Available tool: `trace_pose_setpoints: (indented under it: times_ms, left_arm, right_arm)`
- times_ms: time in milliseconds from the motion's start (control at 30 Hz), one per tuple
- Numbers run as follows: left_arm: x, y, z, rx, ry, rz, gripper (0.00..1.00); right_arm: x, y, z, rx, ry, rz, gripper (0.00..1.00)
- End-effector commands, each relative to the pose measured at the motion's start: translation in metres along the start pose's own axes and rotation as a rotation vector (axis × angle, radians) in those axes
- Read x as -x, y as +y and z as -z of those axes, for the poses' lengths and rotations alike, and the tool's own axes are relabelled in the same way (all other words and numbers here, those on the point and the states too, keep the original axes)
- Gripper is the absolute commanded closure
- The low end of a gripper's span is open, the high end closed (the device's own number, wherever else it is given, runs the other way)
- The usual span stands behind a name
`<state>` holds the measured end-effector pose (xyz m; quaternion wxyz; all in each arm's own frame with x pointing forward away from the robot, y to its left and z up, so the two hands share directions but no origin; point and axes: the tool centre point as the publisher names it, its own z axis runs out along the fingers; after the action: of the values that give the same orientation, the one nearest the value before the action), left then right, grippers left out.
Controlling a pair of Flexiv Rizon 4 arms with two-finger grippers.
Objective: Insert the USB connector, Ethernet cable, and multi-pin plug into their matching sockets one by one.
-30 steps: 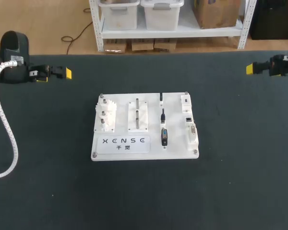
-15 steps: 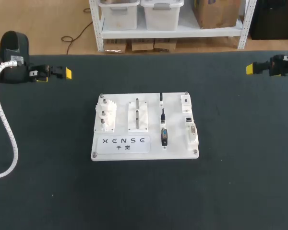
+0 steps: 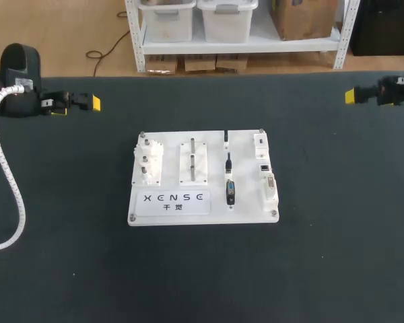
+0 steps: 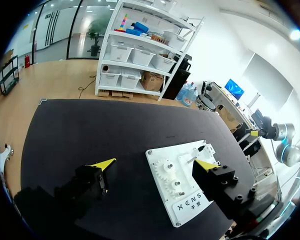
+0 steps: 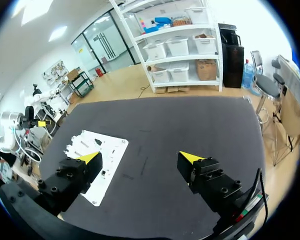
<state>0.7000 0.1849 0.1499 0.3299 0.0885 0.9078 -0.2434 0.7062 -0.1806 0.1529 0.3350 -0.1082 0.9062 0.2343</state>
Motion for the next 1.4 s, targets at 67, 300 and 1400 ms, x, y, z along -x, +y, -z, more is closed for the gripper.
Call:
trace_pose_setpoints:
  times_ms: [67,300,1400]
  left_arm:
    - [0.000,0.000,0.000,0.000,0.000,0.000,0.00]
    - [0.000,0.000,0.000,0.000,0.000,0.000,0.00]
    - [0.000,0.000,0.000,0.000,0.000,0.000,0.00]
  right_arm:
    - [0.032,0.043,-0.031,-0.244,0.084,0.087,0.00]
    - [0.043,0.108,-0.080,-0.428,0.247,0.068,0.00]
    - [-0.028,0.143,-0.212,-0.541,0.539,-0.062,0.00]
